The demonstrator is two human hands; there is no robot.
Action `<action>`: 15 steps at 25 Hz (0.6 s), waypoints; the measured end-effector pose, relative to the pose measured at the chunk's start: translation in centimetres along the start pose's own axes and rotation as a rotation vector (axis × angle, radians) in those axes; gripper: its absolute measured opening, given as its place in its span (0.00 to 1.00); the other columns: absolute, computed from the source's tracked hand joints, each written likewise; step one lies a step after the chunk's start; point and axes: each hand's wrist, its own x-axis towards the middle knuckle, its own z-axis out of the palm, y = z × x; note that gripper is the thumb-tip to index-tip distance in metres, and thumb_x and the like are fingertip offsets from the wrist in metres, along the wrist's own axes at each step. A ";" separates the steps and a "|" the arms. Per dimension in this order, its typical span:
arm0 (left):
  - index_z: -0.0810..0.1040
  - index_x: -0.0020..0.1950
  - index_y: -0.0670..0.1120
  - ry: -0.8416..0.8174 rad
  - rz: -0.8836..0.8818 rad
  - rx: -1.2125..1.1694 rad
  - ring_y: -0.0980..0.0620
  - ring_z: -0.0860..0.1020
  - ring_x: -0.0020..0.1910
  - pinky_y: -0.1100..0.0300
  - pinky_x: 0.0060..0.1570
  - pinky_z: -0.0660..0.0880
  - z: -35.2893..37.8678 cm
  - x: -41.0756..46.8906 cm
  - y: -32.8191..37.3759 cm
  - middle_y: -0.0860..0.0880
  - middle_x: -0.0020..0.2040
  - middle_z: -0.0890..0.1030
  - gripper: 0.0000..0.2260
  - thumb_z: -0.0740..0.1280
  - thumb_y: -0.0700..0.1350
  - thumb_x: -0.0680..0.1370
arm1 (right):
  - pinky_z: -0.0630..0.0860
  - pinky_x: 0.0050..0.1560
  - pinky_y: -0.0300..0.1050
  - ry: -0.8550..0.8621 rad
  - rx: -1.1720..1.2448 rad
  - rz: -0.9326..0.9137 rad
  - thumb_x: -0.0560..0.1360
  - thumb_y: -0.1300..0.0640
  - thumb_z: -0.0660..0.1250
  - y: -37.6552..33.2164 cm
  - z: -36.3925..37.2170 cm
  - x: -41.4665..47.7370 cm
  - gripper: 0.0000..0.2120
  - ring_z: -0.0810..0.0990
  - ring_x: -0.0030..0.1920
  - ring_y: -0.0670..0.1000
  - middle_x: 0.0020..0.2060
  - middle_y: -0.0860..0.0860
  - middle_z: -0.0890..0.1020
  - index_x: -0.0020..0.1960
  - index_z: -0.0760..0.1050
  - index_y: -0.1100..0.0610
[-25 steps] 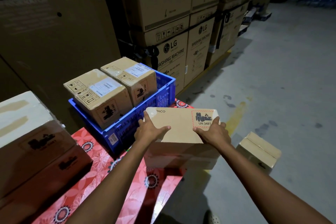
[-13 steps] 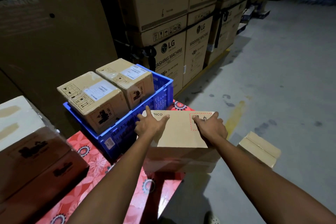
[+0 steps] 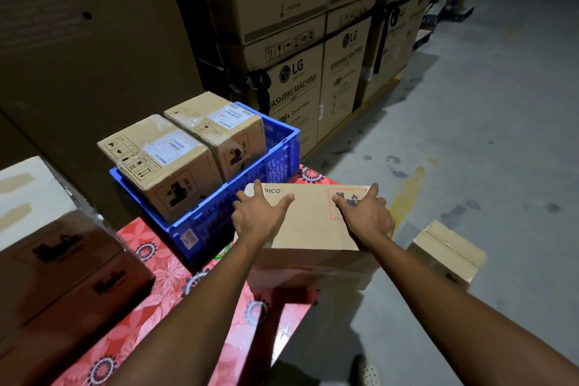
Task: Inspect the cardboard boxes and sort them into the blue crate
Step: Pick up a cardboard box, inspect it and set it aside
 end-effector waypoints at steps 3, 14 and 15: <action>0.55 0.82 0.53 0.058 0.019 -0.065 0.37 0.71 0.65 0.44 0.59 0.71 -0.4 -2.2 -0.5 0.37 0.70 0.68 0.43 0.51 0.77 0.75 | 0.74 0.60 0.57 0.049 0.058 -0.044 0.77 0.29 0.60 0.8 -0.8 -2.3 0.45 0.75 0.67 0.64 0.70 0.61 0.74 0.84 0.46 0.50; 0.70 0.75 0.53 0.251 0.102 -0.412 0.40 0.72 0.63 0.49 0.55 0.72 0.5 -9.9 -5.6 0.43 0.64 0.70 0.33 0.63 0.69 0.75 | 0.79 0.53 0.59 0.283 0.204 -0.195 0.75 0.30 0.58 6.5 0.4 -10.8 0.38 0.76 0.62 0.60 0.66 0.59 0.72 0.81 0.60 0.44; 0.71 0.73 0.51 0.258 0.155 -0.453 0.40 0.73 0.61 0.51 0.53 0.72 0.6 -9.5 -6.1 0.43 0.62 0.70 0.33 0.63 0.69 0.73 | 0.79 0.53 0.58 0.287 0.213 -0.215 0.75 0.32 0.60 6.8 0.6 -10.6 0.38 0.76 0.62 0.60 0.66 0.60 0.72 0.81 0.61 0.46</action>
